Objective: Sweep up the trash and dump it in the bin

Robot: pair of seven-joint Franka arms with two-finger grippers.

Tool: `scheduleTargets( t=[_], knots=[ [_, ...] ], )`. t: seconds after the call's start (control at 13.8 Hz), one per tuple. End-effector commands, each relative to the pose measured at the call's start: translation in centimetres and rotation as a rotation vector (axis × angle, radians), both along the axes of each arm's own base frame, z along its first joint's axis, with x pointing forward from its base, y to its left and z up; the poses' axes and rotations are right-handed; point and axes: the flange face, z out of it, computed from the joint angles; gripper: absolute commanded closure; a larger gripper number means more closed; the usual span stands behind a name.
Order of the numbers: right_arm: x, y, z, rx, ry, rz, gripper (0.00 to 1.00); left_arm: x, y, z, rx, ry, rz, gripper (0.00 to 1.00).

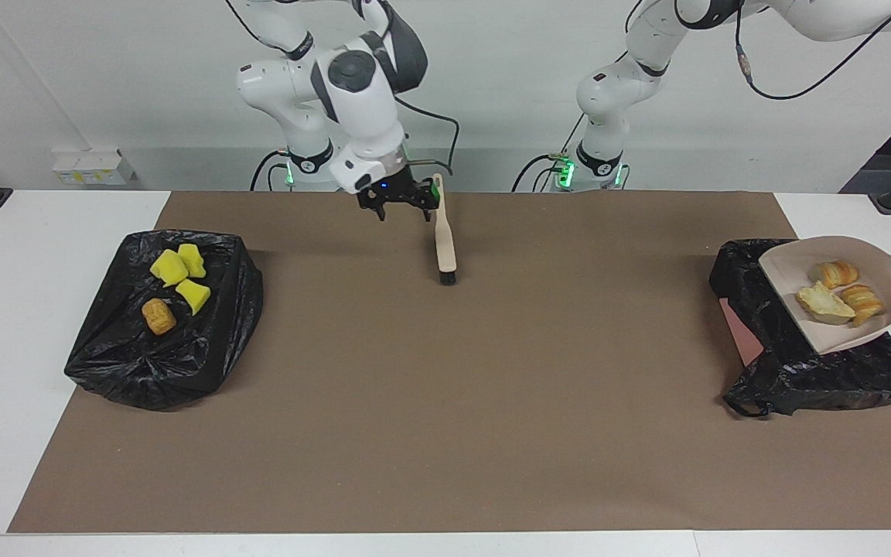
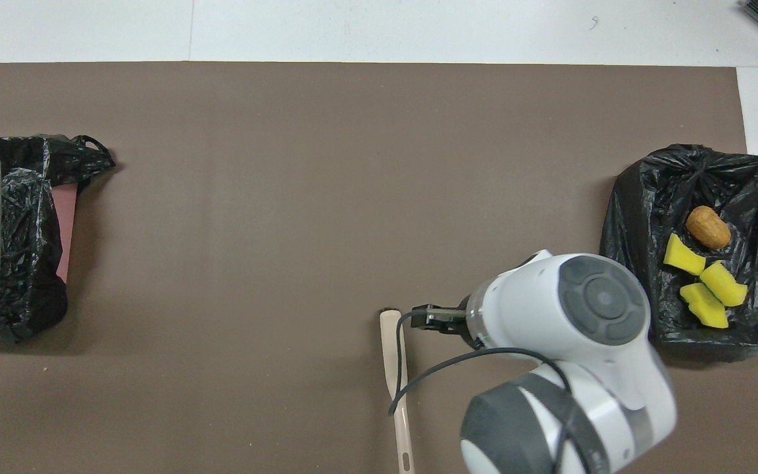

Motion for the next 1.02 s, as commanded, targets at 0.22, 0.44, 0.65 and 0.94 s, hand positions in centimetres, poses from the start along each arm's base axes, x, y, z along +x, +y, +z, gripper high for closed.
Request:
scheduleTargets(
  t=[0.22,0.44,0.65,0.94],
  knots=[
    [6.1,-12.2,7.6,-0.058,-0.136,-0.020,0.00,0.3,-5.4,-0.3,0.286,0.030,-0.031,1.00],
    [7.7,-17.7,10.8,-0.183,-0.160,0.047,0.00,0.4,-6.6,0.7,0.438,0.045,-0.049,1.00],
    [7.7,-22.4,13.2,-0.184,-0.160,0.090,0.00,0.2,-7.2,2.0,0.614,0.060,-0.076,1.00],
    [5.8,-25.6,16.0,-0.138,-0.091,0.086,0.00,0.1,-8.7,3.1,0.761,0.073,-0.030,1.00]
  ],
)
